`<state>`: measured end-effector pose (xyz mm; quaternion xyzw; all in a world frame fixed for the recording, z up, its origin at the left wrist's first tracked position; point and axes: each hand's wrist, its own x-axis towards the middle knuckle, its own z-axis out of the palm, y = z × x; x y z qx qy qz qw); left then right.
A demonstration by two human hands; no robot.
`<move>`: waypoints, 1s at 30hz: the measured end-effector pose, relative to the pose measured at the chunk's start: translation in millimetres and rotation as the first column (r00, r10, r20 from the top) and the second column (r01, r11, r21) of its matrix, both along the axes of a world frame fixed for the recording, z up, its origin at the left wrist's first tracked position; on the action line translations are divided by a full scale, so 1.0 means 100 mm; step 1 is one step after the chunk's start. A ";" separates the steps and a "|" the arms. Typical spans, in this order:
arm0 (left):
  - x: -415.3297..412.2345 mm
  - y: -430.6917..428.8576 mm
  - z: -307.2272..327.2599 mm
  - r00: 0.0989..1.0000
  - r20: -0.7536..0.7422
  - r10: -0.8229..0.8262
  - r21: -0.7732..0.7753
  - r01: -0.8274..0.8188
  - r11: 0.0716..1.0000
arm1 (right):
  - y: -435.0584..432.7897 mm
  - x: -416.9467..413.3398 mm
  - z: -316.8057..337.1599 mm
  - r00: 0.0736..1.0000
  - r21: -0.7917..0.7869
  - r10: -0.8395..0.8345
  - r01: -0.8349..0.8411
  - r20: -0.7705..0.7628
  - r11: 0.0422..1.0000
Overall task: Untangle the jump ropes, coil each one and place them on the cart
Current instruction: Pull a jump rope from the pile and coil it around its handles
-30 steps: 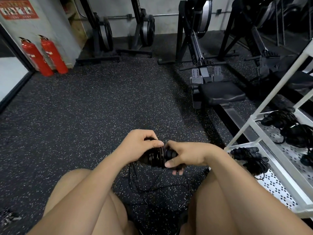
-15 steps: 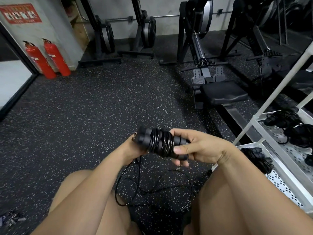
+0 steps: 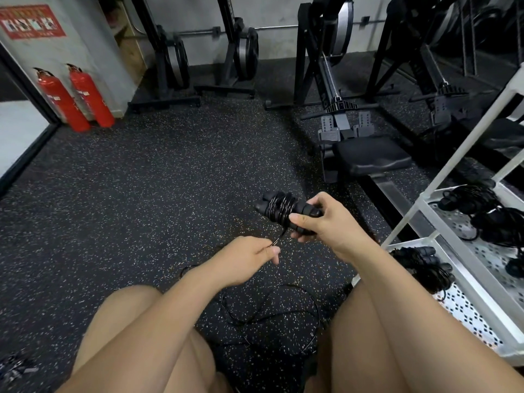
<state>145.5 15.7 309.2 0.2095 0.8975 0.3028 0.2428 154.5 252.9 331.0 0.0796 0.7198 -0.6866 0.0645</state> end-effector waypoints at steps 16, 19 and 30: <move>-0.11 -0.15 0.18 0.994 0.002 0.105 0.234 -0.103 0.967 | -0.24 0.09 -0.14 0.849 0.401 0.475 -0.528 0.233 0.748; -0.16 -0.21 0.20 0.994 0.074 0.083 0.268 -0.100 0.958 | -0.25 0.13 -0.08 0.767 0.316 0.602 -0.641 0.223 0.700; -0.26 -0.29 0.30 0.951 0.265 0.159 0.423 -0.263 0.867 | -0.21 0.21 0.19 0.815 -0.175 0.578 -0.574 -0.035 0.800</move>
